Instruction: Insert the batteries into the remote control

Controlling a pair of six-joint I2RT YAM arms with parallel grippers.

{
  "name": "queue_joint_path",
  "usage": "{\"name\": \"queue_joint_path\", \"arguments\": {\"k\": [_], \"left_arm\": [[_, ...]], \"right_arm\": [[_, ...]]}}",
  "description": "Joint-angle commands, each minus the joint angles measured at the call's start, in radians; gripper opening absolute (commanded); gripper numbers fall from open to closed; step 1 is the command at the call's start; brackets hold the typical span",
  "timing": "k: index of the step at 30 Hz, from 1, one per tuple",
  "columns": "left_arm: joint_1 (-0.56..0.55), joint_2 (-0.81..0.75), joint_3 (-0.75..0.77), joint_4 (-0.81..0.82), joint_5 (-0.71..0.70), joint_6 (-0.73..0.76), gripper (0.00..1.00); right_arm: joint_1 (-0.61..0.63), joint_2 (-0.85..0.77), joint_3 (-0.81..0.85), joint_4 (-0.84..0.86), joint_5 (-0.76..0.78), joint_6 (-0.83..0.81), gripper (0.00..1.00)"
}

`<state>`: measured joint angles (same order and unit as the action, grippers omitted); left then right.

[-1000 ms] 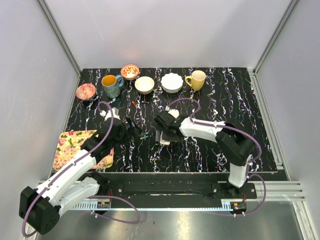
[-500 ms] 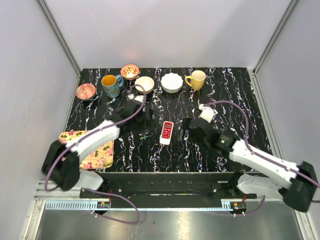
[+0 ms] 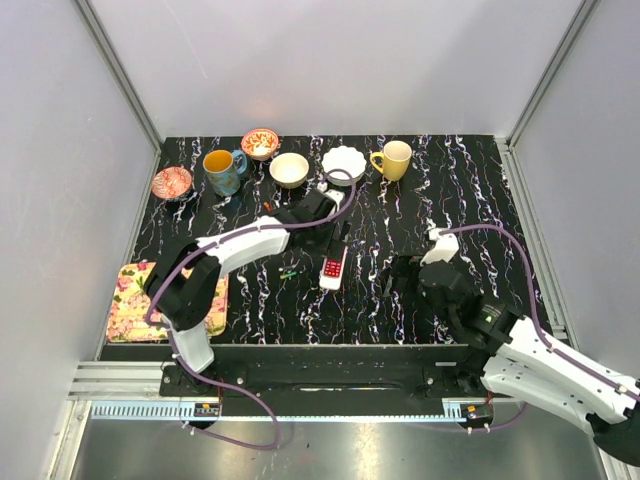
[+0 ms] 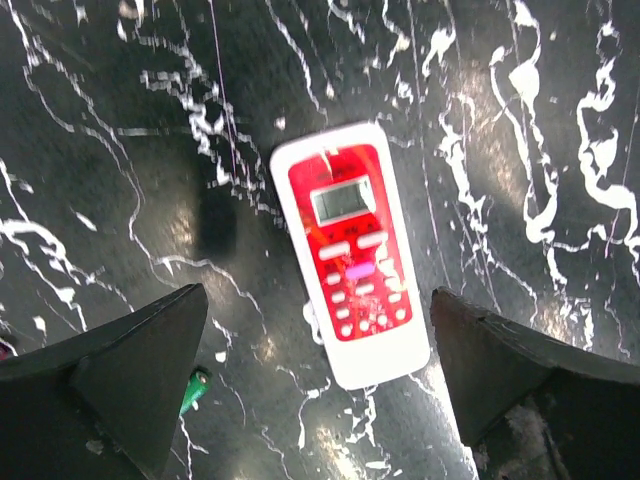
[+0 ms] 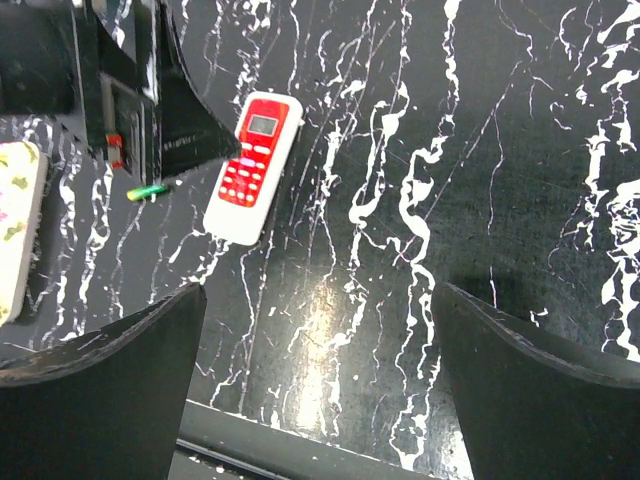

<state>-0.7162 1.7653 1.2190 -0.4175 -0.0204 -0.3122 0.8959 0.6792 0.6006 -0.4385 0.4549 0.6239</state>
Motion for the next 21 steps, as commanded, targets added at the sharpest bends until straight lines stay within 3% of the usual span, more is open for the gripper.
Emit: {"name": "queue_joint_path", "arguments": {"k": [1, 7, 18, 21], "left_arm": [[-0.012, 0.080, 0.128, 0.016, -0.026, 0.068, 0.99], [-0.032, 0.210, 0.229, -0.037, -0.027, 0.085, 0.99], [-0.031, 0.276, 0.231, -0.037, -0.078, 0.018, 0.99], [-0.031, 0.296, 0.244, -0.056, -0.090, 0.002, 0.92]], "right_arm": [[0.000, 0.040, -0.007, 0.021, 0.008, -0.023, 1.00], [0.000, 0.023, -0.002, 0.021, 0.010, -0.018, 1.00], [0.000, 0.017, -0.005, 0.011, 0.016, 0.002, 1.00], [0.000, 0.022, -0.002, 0.011, 0.019, 0.003, 1.00]]}}
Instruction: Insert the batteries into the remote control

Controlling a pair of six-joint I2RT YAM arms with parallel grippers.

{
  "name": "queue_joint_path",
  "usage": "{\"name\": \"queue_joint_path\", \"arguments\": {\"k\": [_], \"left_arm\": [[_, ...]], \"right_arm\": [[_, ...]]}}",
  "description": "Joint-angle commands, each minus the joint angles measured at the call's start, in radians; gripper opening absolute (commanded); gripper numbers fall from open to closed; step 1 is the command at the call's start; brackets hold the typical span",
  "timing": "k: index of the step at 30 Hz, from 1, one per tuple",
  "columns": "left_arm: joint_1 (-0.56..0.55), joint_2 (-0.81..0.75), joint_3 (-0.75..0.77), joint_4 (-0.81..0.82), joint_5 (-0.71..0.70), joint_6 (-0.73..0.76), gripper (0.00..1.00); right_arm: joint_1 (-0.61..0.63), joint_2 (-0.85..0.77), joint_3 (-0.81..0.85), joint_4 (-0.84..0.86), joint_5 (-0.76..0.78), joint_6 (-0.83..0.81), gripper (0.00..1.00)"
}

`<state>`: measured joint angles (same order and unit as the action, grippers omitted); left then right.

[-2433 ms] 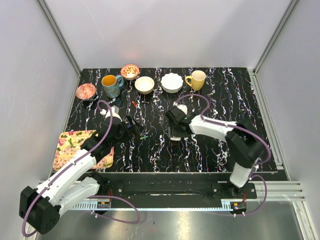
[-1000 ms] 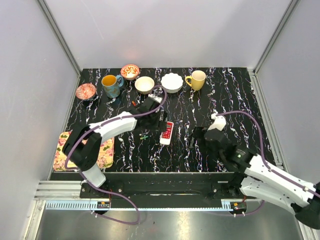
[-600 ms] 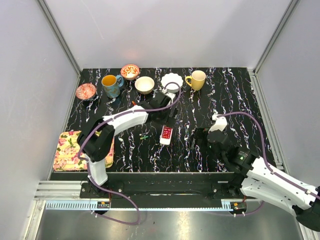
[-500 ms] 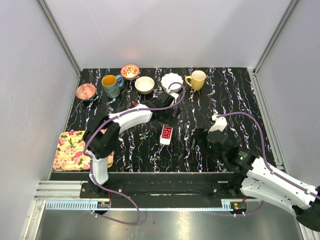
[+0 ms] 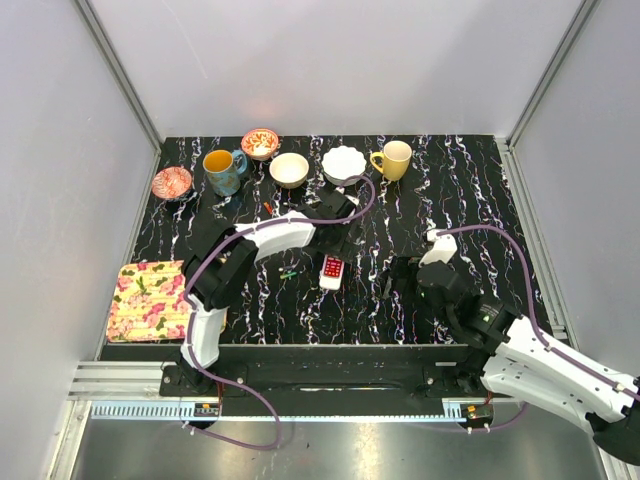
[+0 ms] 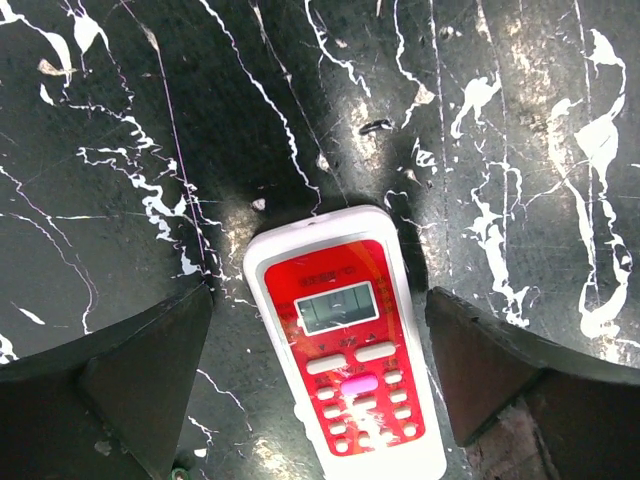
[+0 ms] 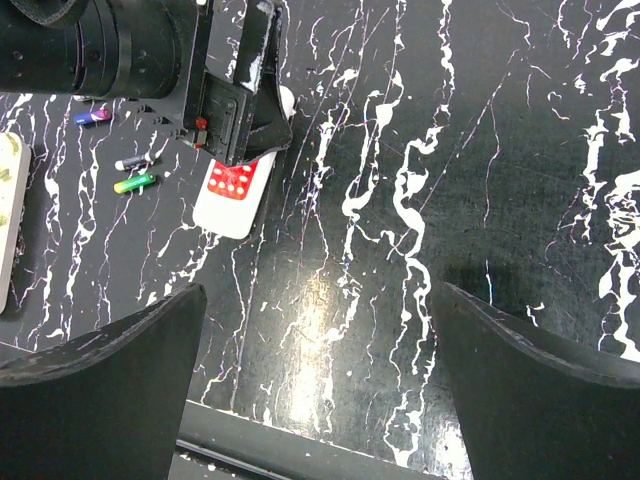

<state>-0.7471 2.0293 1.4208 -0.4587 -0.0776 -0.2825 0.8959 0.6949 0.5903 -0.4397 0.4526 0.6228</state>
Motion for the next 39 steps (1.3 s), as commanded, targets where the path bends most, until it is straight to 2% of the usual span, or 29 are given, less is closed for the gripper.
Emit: {"name": "queue_joint_path", "arguments": {"k": [1, 6, 19, 26, 33, 34, 35, 37, 39], "left_arm": [[-0.001, 0.034, 0.049, -0.026, -0.037, -0.041, 0.90], [-0.006, 0.035, 0.044, -0.057, -0.088, -0.093, 0.84], [-0.058, 0.035, 0.043, -0.115, -0.195, -0.296, 0.83], [-0.060, 0.046, 0.060, -0.140, -0.211, -0.340, 0.79], [-0.060, 0.078, 0.067, -0.138, -0.215, -0.319, 0.56], [-0.060, 0.078, 0.070, -0.138, -0.214, -0.307, 0.47], [-0.060, 0.081, 0.072, -0.138, -0.211, -0.302, 0.41], [-0.060, 0.065, 0.063, -0.135, -0.209, -0.290, 0.12], [-0.061, 0.013, 0.037, -0.115, -0.214, -0.282, 0.00]], "right_arm": [[0.000, 0.003, 0.006, 0.010, 0.023, 0.006, 1.00], [-0.002, 0.003, 0.003, 0.010, 0.032, 0.012, 1.00], [0.001, 0.006, -0.001, 0.002, 0.029, 0.034, 1.00], [0.000, -0.003, -0.010, -0.001, 0.023, 0.048, 1.00], [0.001, -0.029, -0.015, -0.024, 0.024, 0.060, 1.00], [0.000, -0.031, -0.017, -0.030, 0.024, 0.061, 1.00], [0.001, -0.034, -0.017, -0.033, 0.023, 0.066, 1.00], [0.001, -0.041, -0.017, -0.044, 0.024, 0.071, 1.00], [0.000, -0.041, -0.009, -0.037, 0.021, 0.069, 1.00]]}}
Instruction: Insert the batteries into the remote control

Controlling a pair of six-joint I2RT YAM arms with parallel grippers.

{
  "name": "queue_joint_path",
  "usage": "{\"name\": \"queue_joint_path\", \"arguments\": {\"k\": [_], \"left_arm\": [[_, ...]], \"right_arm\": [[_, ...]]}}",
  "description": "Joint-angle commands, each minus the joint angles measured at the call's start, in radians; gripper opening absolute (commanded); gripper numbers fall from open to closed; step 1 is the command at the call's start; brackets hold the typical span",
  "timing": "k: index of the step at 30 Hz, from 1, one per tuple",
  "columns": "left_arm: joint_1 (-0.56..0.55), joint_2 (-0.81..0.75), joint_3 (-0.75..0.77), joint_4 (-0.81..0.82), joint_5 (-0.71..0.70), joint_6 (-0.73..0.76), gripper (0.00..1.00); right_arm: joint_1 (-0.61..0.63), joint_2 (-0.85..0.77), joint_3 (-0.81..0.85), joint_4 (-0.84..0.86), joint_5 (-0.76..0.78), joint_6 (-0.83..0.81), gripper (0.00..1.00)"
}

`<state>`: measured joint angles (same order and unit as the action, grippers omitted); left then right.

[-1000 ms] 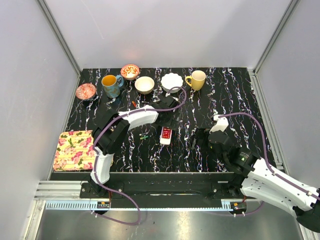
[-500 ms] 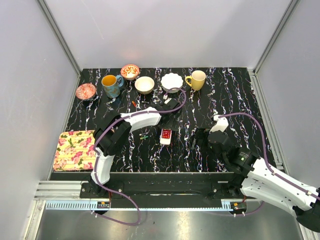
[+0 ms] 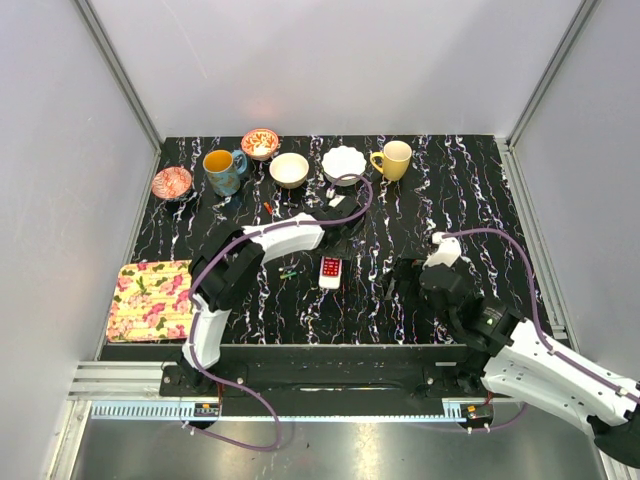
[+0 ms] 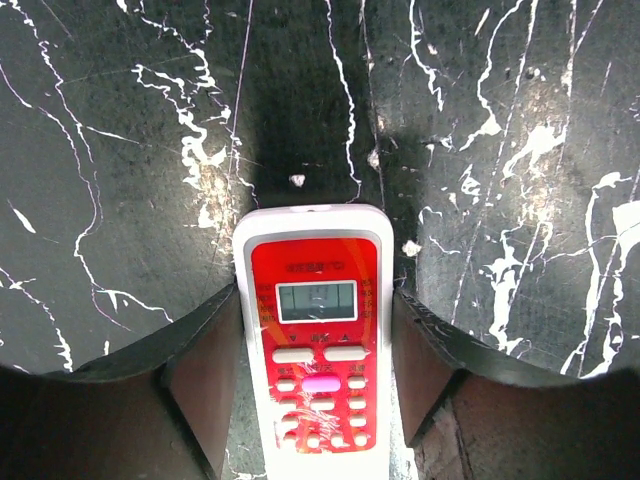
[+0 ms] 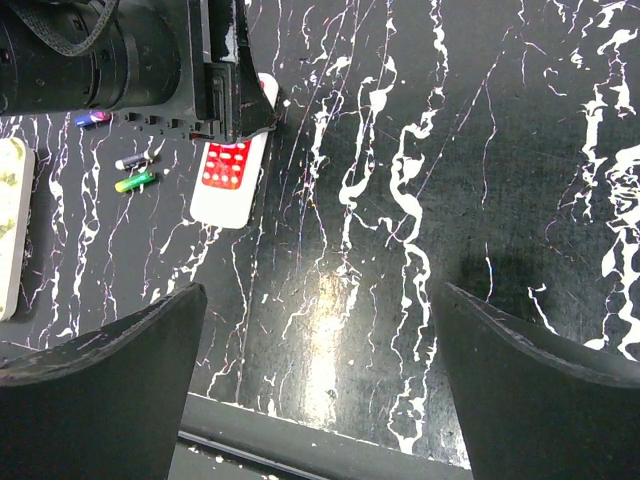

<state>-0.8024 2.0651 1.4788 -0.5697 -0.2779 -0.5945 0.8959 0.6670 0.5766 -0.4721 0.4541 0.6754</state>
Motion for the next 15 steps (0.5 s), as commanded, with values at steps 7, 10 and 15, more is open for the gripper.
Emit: {"name": "queue_joint_path", "arguments": {"k": [7, 10, 15], "left_arm": [[0.012, -0.463, -0.349, 0.336, 0.110, 0.029, 0.00], [0.028, -0.684, -0.562, 0.620, 0.218, -0.054, 0.00], [0.032, -0.948, -0.851, 1.120, 0.266, -0.149, 0.00]], "right_arm": [[0.000, 0.089, 0.138, 0.029, -0.014, -0.068, 1.00], [0.001, 0.126, 0.170, 0.087, -0.090, -0.082, 1.00], [-0.002, 0.105, 0.149, 0.248, -0.235, -0.068, 1.00]]}}
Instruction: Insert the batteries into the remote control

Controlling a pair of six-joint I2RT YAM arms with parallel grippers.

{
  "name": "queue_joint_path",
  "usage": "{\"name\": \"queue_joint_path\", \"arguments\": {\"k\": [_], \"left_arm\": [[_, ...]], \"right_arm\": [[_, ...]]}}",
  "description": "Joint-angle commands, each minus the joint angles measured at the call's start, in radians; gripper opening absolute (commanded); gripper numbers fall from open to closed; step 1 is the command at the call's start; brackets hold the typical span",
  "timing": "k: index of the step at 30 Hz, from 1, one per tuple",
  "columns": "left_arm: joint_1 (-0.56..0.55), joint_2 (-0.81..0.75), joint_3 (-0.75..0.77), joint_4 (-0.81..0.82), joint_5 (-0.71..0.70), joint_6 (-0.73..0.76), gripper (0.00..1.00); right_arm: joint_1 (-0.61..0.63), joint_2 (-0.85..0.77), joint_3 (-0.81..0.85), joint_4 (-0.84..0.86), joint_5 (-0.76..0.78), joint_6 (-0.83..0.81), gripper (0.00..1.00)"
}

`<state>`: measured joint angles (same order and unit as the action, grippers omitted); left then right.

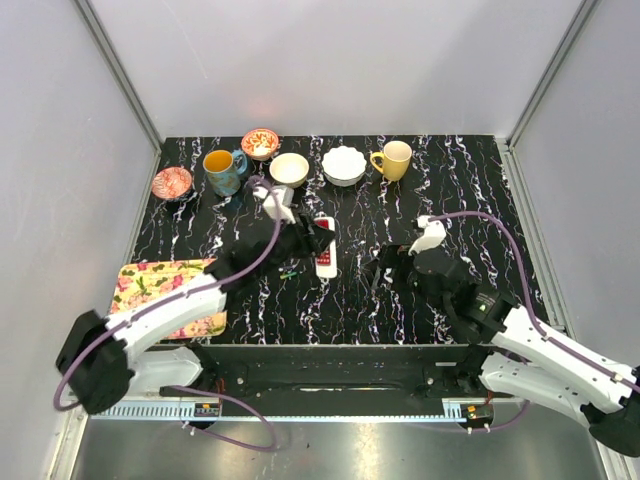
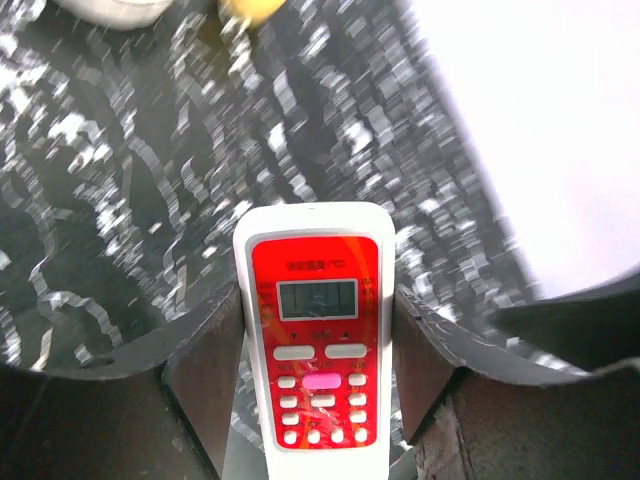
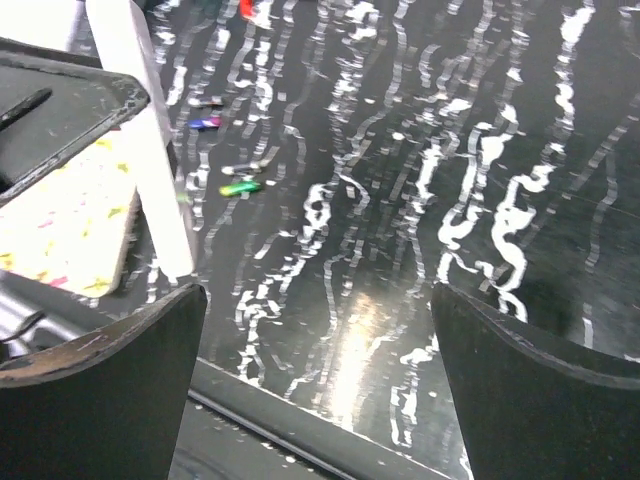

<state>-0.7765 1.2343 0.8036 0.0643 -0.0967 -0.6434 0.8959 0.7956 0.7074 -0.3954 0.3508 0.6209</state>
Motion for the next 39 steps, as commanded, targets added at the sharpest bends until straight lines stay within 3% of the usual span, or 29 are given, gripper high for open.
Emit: {"name": "queue_joint_path", "arguments": {"k": [1, 4, 8, 17, 23, 32, 39], "left_arm": [[0.008, -0.146, -0.249, 0.546, 0.080, -0.119, 0.00], [0.023, -0.229, -0.340, 0.718, 0.081, -0.185, 0.00], [0.078, -0.263, -0.389, 0.900, 0.222, -0.274, 0.00], [0.183, -0.101, -0.396, 1.350, 0.437, -0.561, 0.00], [0.190, -0.016, -0.365, 1.451, 0.491, -0.641, 0.00], [0.197, -0.030, -0.350, 1.444, 0.505, -0.641, 0.00], [0.198, -0.026, -0.348, 1.459, 0.509, -0.648, 0.00]], "right_arm": [[-0.003, -0.032, 0.009, 0.199, -0.188, -0.009, 1.00], [-0.006, -0.035, -0.014, 0.306, -0.312, 0.002, 1.00], [-0.026, -0.049, -0.065, 0.510, -0.466, 0.040, 1.00], [-0.146, 0.022, -0.115, 0.713, -0.696, 0.141, 0.99], [-0.164, 0.088, -0.102, 0.836, -0.765, 0.184, 1.00], [-0.163, 0.208, -0.048, 0.825, -0.835, 0.181, 1.00], [-0.163, 0.241, -0.060, 0.911, -0.877, 0.227, 0.97]]}}
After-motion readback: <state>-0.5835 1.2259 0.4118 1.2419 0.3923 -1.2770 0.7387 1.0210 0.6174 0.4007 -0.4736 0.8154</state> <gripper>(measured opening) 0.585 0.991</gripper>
